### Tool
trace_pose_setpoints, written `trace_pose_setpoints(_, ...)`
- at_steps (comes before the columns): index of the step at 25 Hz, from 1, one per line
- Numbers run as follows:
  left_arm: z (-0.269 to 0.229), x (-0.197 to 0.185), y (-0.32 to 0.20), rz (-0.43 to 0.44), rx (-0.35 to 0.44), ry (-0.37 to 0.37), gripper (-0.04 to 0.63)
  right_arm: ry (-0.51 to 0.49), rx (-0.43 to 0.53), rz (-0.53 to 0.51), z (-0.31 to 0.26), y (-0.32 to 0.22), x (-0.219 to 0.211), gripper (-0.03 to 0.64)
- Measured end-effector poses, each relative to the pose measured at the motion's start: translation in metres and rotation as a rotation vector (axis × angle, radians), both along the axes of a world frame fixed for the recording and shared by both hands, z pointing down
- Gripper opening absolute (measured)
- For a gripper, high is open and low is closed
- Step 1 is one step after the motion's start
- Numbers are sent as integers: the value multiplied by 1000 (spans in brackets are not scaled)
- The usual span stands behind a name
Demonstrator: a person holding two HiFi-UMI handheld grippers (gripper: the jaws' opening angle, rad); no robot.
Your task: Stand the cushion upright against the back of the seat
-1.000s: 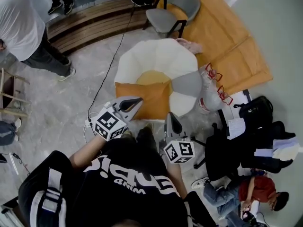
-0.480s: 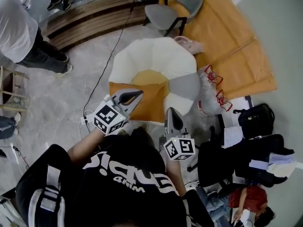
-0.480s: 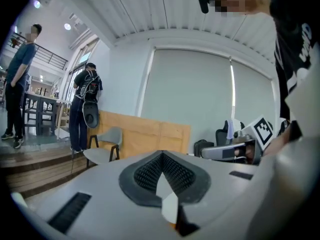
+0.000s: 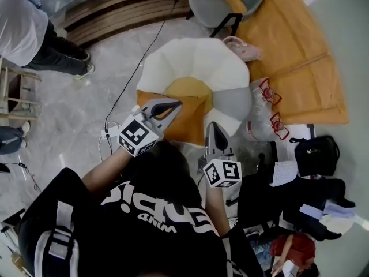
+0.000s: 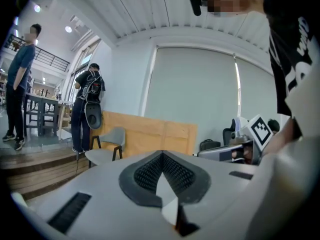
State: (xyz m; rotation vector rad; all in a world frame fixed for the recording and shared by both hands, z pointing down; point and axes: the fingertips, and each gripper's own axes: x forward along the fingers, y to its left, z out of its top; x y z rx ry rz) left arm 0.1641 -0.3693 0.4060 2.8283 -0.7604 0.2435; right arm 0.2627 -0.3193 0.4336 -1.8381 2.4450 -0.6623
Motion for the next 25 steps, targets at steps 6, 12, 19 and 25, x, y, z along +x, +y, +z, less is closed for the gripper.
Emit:
trace_pose_setpoints(6, 50, 12, -28, 71, -63, -24, 8, 18, -81, 30, 46, -28, 5, 21)
trace_pose_setpoints(12, 112, 22, -48, 103, -119, -101, 8, -20, -160, 8, 95, -44, 1, 23)
trace_pose_setpoints(19, 198, 19, -65, 95, -246, -187, 112, -76, -318, 112, 188, -42, 10, 72)
trace_pose_setpoints(25, 286, 21, -70, 113, -343, -282, 177, -168, -504, 187, 291, -35, 11, 220)
